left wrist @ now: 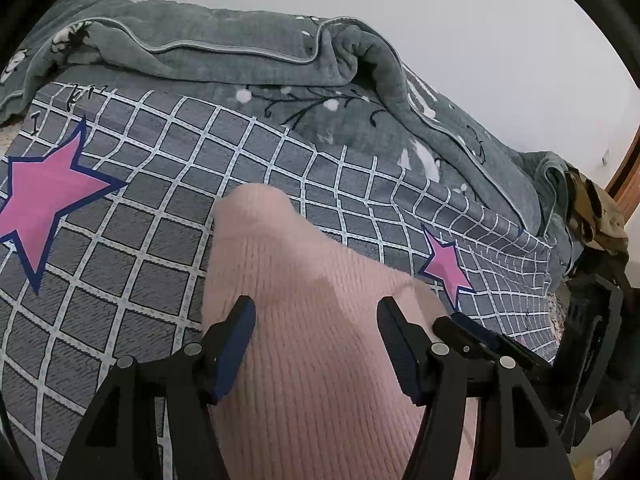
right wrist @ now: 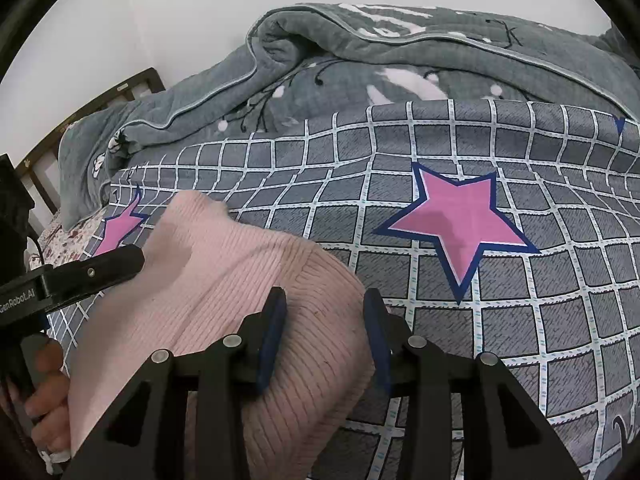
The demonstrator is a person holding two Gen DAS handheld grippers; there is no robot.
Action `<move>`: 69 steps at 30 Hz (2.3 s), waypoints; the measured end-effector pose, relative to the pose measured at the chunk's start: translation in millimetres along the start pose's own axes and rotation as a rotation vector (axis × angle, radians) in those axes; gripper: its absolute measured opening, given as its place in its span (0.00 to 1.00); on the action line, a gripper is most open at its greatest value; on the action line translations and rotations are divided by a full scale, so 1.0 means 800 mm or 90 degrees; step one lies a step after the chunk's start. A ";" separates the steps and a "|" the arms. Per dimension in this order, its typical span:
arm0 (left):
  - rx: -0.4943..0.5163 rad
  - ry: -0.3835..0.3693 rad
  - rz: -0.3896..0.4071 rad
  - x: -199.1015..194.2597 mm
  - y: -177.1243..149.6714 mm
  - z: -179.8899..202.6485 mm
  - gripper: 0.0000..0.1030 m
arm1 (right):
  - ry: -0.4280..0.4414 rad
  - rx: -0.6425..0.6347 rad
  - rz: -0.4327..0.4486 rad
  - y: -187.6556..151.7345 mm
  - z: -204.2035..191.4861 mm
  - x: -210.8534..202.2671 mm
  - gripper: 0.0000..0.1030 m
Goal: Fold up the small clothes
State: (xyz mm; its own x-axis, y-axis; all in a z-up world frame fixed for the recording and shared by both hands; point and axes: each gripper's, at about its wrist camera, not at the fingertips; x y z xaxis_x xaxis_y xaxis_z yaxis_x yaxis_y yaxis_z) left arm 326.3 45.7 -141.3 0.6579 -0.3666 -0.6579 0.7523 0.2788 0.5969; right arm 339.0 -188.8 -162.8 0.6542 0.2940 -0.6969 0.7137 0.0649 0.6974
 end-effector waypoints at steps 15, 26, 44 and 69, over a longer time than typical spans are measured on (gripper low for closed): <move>0.055 0.064 0.041 -0.038 -0.028 0.005 0.61 | -0.029 -0.024 0.055 0.005 -0.010 -0.039 0.42; 0.095 0.098 0.059 -0.066 -0.050 0.006 0.61 | -0.010 -0.009 0.045 -0.039 -0.035 -0.114 0.43; 0.094 0.078 0.085 -0.131 -0.109 -0.010 0.61 | -0.021 -0.001 0.027 -0.122 -0.079 -0.178 0.44; 0.084 0.095 0.077 -0.166 -0.162 -0.042 0.63 | -0.039 -0.023 0.035 -0.178 -0.085 -0.207 0.44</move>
State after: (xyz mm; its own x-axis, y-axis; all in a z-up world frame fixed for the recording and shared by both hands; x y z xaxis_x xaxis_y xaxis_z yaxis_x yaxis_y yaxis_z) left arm 142.7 87.8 -146.5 0.7479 -0.1991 -0.6332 0.6634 0.1910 0.7235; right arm 111.7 -181.8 -135.4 0.7065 0.2390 -0.6661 0.6682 0.0849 0.7391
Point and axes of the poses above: each gripper's, at about its wrist camera, not at the fingertips, and x roughly the way its jaws point, z to its right, y to its top, and after that the axes turned 4 degrees about -x, right-handed
